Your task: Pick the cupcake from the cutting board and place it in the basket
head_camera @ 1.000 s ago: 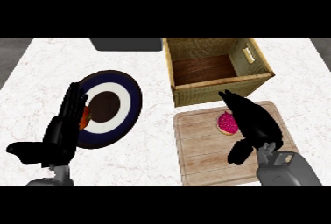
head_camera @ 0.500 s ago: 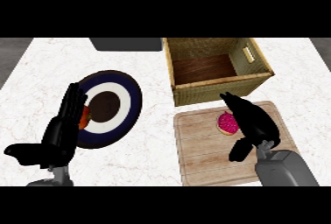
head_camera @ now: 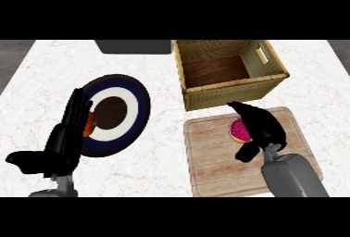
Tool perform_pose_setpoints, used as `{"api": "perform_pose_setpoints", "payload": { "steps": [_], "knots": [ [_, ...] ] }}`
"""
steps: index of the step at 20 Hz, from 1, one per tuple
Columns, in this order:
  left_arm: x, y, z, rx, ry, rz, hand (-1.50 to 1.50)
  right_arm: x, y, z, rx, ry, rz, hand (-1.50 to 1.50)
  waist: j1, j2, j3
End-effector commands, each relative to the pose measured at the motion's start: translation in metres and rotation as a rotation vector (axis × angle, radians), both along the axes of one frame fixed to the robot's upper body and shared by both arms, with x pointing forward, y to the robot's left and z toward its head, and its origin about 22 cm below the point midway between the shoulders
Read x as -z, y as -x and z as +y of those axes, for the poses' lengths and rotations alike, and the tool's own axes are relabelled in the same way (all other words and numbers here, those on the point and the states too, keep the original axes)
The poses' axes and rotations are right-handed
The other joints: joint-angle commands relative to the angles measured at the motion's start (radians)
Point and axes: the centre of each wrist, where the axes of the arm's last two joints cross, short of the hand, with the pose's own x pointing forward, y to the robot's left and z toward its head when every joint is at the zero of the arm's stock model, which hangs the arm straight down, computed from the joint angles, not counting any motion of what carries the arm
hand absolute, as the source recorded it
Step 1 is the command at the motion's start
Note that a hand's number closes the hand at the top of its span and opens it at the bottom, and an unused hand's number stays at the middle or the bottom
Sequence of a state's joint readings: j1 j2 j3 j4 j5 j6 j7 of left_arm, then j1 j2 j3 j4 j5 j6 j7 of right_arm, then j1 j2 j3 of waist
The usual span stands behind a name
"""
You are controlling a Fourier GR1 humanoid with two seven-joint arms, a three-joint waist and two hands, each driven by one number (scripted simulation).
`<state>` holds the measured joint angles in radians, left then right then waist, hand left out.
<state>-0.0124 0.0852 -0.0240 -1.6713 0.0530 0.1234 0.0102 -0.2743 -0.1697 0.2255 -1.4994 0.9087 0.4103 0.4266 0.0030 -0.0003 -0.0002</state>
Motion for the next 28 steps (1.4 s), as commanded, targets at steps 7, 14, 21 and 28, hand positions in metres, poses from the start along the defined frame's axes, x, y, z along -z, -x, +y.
{"api": "perform_pose_setpoints", "payload": {
  "steps": [7, 14, 21, 28],
  "knots": [
    [-0.015, -0.004, 0.004, -0.016, 0.001, 0.006, 0.0, 0.027, -0.005, 0.005, -0.136, 0.081, 0.015, 1.5, 0.001, 0.0, 0.0],
    [0.004, 0.014, 0.014, 0.007, -0.005, 0.004, 0.0, 0.018, 0.004, 0.016, -0.187, 0.13, -0.042, 1.5, 0.002, 0.0, 0.0],
    [-0.007, -0.017, -0.024, 0.074, -0.007, -0.03, 0.0, 0.024, 0.038, 0.151, -0.302, 0.144, -0.091, 1.5, 0.063, 0.013, 0.001],
    [-0.007, -0.003, -0.01, 0.071, -0.004, 0.0, 0.0, -0.003, 0.058, 0.197, -0.257, -0.005, -0.259, 1.5, 0.069, 0.004, 0.001]
  ]
}}
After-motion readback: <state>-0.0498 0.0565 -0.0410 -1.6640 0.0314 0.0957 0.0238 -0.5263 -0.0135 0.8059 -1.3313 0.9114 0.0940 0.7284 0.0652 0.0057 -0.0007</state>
